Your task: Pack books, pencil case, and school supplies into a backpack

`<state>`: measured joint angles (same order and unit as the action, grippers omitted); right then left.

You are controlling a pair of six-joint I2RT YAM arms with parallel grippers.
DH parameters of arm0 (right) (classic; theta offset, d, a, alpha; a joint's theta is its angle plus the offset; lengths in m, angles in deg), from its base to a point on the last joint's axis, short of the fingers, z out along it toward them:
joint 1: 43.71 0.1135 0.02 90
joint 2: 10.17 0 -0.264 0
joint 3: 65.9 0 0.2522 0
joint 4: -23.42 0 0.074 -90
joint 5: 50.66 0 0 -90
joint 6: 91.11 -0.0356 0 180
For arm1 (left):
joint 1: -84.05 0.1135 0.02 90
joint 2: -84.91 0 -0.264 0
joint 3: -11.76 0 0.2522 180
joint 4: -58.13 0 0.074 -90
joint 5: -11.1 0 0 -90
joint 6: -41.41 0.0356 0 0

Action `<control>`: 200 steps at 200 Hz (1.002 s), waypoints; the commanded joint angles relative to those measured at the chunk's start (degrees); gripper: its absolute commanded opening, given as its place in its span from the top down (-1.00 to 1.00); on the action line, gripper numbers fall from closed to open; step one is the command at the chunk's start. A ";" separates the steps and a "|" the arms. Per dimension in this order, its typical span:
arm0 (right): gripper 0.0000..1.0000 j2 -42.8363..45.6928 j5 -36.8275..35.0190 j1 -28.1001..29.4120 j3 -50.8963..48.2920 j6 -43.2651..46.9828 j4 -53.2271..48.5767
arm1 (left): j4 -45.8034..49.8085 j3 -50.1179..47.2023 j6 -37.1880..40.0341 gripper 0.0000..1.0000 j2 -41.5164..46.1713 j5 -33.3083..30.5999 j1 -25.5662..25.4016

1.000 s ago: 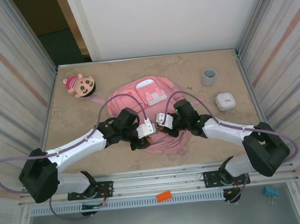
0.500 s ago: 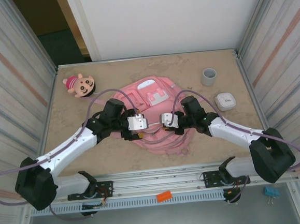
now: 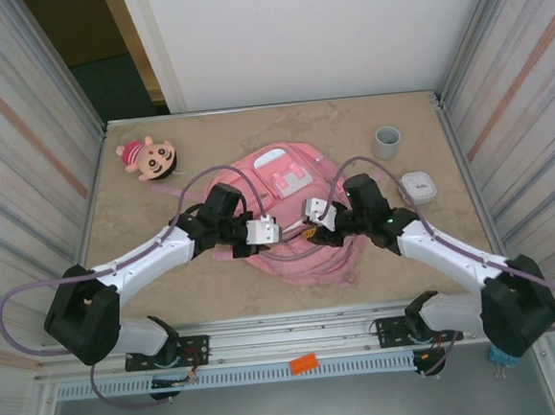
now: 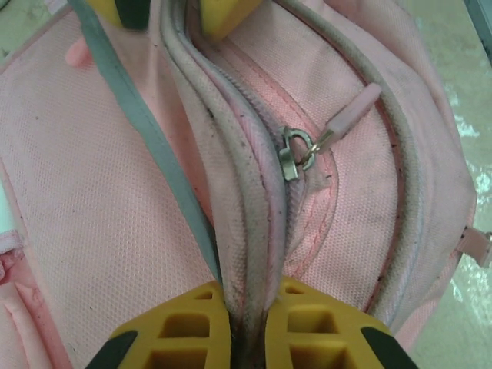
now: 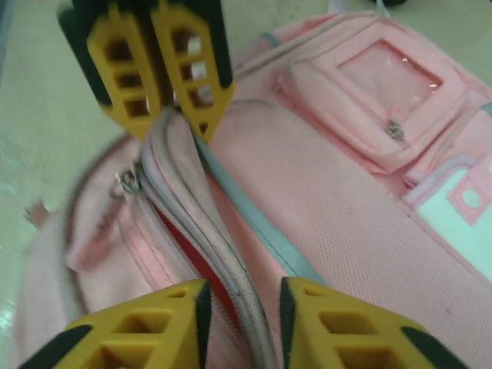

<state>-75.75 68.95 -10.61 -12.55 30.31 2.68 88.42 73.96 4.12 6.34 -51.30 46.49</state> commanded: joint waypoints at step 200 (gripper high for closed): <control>0.29 -1.10 -33.20 20.87 4.67 -52.78 -5.94 | 2.48 7.45 -14.20 1.00 -3.02 9.92 0.28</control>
<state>-74.42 33.58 10.75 -10.91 -23.94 -5.65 90.81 78.77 -7.79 2.83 -46.41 46.55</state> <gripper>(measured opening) 0.430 0.097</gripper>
